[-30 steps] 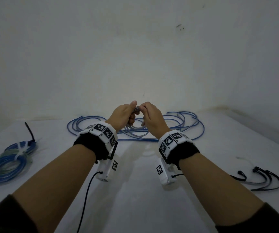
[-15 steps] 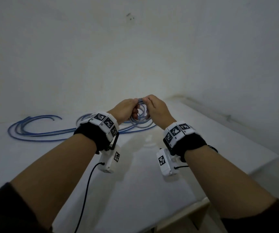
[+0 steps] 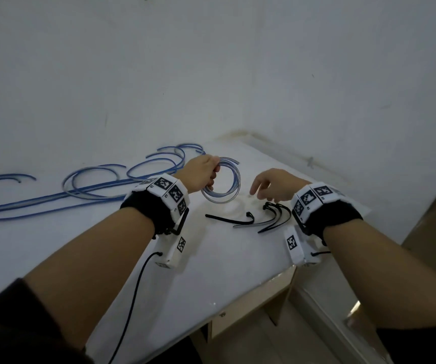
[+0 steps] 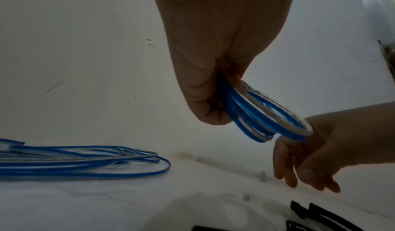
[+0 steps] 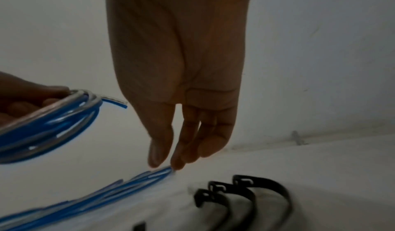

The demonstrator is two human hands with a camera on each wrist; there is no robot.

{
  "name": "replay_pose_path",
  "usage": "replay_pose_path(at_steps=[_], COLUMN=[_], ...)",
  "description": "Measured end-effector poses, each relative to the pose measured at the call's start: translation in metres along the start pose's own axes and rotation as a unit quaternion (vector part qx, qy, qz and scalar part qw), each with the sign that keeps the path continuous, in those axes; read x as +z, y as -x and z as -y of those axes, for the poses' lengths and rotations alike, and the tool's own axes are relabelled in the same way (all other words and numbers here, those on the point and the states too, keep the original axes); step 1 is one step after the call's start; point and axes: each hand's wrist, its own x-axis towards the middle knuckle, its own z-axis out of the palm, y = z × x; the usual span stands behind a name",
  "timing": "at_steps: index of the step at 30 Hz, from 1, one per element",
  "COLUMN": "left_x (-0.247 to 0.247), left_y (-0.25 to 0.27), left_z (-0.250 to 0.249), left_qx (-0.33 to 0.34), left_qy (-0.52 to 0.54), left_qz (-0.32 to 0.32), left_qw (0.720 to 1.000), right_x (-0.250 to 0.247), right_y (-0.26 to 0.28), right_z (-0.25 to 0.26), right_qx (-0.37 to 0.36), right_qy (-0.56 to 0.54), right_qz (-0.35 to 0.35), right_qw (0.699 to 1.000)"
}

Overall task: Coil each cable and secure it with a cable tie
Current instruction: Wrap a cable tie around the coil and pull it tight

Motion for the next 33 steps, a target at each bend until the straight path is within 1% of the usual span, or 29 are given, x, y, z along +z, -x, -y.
replay_pose_path(at_steps=[3,5,11,16,20,24,26,28,31,33], left_x=[0.007,0.009,0.005,-0.007,-0.017,-0.03,-0.037,-0.046,-0.064,-0.079], left_y=[0.001,0.001,0.002,0.002,0.0,-0.001,-0.001,0.001,0.002,0.003], left_z=[0.001,0.002,0.007,0.01,0.015,0.021,0.023,0.025,0.026,0.029], left_qx=[-0.003,-0.008,-0.018,-0.025,-0.02,-0.011,-0.008,-0.004,0.006,0.005], left_qy=[-0.008,-0.01,-0.018,-0.01,-0.012,-0.014,-0.006,-0.003,-0.004,-0.008], left_qz=[0.003,0.002,-0.011,-0.03,-0.056,-0.082,-0.096,-0.114,-0.154,-0.191], left_qw=[1.0,1.0,1.0,0.999,0.998,0.996,0.995,0.994,0.988,0.982], right_x=[0.007,0.014,0.025,0.025,0.035,0.043,0.044,0.042,0.035,0.03], right_y=[0.007,0.009,0.009,0.006,0.001,-0.007,-0.009,-0.012,-0.018,-0.025], right_z=[-0.006,-0.002,0.009,0.013,0.018,0.024,0.03,0.038,0.05,0.06], right_qx=[-0.025,-0.031,-0.041,-0.045,-0.049,-0.046,-0.056,-0.066,-0.068,-0.062], right_qy=[0.016,0.013,0.051,0.045,0.047,0.065,0.082,0.09,0.094,0.052], right_qz=[0.066,0.086,0.093,0.074,0.091,0.096,0.105,0.098,0.065,0.022], right_qw=[0.997,0.996,0.993,0.995,0.994,0.992,0.99,0.989,0.991,0.996])
